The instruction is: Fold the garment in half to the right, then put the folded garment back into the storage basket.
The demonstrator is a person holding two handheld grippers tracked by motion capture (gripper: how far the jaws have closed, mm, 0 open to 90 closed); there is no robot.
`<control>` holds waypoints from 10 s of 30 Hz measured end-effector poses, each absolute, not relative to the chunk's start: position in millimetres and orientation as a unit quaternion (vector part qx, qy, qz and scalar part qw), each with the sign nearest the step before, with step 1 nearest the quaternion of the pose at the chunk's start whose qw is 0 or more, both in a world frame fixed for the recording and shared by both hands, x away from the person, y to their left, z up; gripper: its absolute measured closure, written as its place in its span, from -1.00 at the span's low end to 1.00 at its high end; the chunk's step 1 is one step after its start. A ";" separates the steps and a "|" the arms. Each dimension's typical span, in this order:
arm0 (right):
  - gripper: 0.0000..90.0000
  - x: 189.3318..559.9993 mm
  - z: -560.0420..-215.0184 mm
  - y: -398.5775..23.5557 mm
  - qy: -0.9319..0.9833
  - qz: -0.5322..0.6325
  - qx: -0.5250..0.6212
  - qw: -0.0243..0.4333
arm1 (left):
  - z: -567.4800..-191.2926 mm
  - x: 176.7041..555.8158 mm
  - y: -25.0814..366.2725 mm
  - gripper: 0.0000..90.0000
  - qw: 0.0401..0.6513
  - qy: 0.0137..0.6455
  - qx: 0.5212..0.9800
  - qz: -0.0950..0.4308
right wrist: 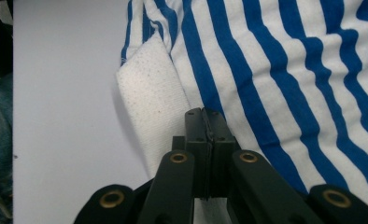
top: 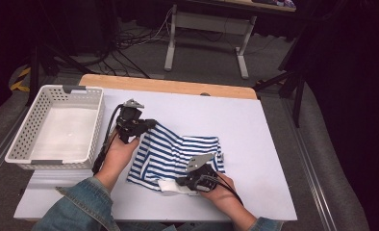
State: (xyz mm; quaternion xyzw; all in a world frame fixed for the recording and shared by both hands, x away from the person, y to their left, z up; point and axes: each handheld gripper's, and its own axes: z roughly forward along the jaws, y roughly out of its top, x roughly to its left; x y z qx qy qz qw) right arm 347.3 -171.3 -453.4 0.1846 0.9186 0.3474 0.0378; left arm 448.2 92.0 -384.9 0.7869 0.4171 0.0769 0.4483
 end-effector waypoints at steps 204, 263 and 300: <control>-0.29 374.3 -442.4 -310.5 0.824 0.417 0.341 0.174 | -445.0 437.1 -9.3 0.05 0.351 0.351 0.868 0.014; -1.00 378.3 -452.4 -316.7 0.771 0.488 0.350 0.213 | -428.7 481.1 95.0 0.46 0.378 0.449 0.808 0.049; -1.00 378.6 -453.2 -316.8 0.771 0.500 0.339 0.203 | -452.6 492.5 50.7 -0.87 0.368 0.425 0.827 0.004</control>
